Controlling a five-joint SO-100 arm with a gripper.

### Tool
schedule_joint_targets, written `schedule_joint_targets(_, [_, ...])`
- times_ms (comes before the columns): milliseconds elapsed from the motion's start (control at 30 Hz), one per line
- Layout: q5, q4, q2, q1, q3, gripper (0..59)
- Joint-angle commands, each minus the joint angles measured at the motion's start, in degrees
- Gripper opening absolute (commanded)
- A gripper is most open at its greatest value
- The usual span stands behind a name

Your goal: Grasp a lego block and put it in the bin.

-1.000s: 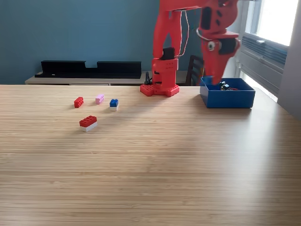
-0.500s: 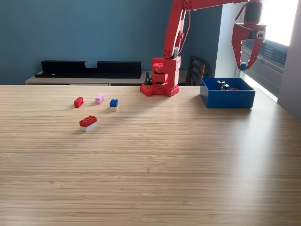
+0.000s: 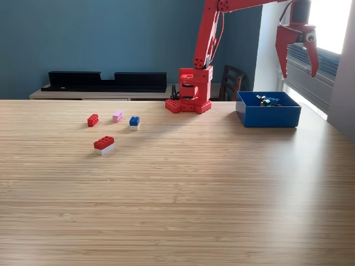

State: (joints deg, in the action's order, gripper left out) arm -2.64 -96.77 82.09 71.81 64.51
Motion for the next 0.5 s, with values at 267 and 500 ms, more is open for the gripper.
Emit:
schedule_joint_targets(267, [5.19,-1.23,1.85,-22.06,-2.64,0.1])
schedule_joint_targets(500, [4.04,-1.05,1.93,-50.10,2.99,0.1])
